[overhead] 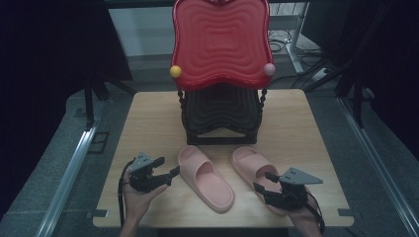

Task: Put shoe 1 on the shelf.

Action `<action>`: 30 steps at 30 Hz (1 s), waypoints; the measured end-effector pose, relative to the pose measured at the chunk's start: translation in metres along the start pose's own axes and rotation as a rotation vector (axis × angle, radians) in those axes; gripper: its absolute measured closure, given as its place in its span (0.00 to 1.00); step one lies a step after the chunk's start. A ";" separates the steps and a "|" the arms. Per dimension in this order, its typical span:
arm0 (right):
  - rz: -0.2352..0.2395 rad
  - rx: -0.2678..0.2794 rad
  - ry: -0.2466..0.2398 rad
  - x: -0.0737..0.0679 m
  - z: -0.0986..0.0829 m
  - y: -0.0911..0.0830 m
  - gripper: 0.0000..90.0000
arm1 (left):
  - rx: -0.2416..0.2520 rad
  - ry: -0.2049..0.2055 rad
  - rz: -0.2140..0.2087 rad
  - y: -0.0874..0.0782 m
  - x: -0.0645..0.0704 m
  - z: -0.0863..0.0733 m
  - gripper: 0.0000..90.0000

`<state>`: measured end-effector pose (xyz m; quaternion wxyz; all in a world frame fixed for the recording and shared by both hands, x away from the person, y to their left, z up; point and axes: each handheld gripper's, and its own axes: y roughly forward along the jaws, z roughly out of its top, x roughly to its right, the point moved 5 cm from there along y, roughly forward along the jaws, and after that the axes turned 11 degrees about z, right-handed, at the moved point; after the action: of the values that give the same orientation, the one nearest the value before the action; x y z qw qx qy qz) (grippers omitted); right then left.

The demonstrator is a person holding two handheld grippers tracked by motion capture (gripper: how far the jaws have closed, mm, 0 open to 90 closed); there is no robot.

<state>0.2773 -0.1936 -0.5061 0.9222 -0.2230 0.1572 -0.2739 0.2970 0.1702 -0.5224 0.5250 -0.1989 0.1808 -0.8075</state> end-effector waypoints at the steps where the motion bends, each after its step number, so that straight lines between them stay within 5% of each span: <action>1: 0.014 -0.006 0.003 -0.002 0.000 0.004 0.48 | 0.000 0.000 0.000 0.000 0.000 0.000 0.30; 7: 0.057 -0.047 0.000 -0.011 0.005 0.034 0.52 | 0.005 -0.014 -0.003 -0.002 -0.006 0.001 0.29; 17: 0.059 -0.103 0.007 -0.020 0.011 0.091 0.63 | 0.008 -0.026 -0.019 -0.005 -0.008 -0.001 0.29; 30: 0.056 -0.114 0.026 -0.024 0.026 0.131 0.71 | 0.011 -0.035 -0.024 -0.007 -0.010 -0.002 0.29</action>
<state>0.3261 -0.0734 -0.5448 0.9132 -0.2671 0.1909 -0.2415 0.2948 0.1826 -0.5220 0.5195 -0.2123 0.1647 -0.8111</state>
